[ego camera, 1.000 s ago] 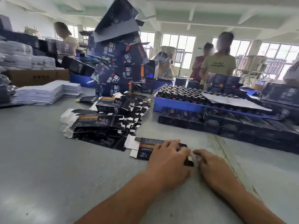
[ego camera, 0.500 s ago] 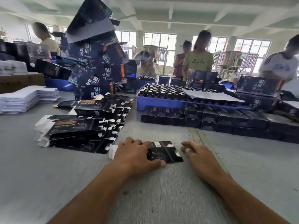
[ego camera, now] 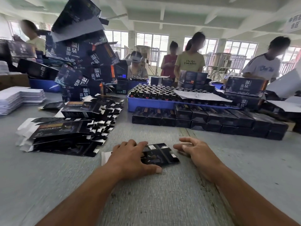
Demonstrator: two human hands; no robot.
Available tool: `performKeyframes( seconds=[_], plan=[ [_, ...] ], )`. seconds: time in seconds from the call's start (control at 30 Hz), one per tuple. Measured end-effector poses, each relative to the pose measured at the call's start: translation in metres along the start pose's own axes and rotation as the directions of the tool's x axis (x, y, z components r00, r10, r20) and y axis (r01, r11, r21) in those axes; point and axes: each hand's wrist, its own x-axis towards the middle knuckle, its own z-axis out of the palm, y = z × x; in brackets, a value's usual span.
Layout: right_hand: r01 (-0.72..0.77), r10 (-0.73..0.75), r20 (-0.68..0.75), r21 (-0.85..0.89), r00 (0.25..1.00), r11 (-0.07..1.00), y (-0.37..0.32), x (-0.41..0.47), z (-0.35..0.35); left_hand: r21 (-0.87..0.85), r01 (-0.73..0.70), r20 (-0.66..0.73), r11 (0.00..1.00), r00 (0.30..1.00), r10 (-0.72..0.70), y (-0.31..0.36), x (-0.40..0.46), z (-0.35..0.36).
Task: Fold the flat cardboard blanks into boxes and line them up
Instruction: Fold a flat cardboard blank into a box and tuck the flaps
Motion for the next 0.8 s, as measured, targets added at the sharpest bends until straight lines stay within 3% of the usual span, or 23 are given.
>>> performKeyframes(
  seconds=[0.23, 0.6, 0.8],
  plan=[
    [0.015, -0.013, -0.011, 0.198, 1.0, 0.98, 0.005, -0.006, -0.009, 0.009, 0.018, -0.009, 1.0, 1.0, -0.018, 0.004, 0.0, -0.001],
    [0.023, 0.006, -0.127, 0.23, 0.992, 0.973, 0.006, -0.016, -0.006, 0.076, -0.036, -0.123, 0.996, 0.991, 0.045, 0.011, -0.008, -0.011],
    [0.035, 0.014, -0.18, 0.266, 0.984, 0.963, 0.005, -0.016, -0.008, 0.19, -0.116, -0.259, 0.975, 0.952, 0.164, 0.02, -0.013, -0.02]
  ],
)
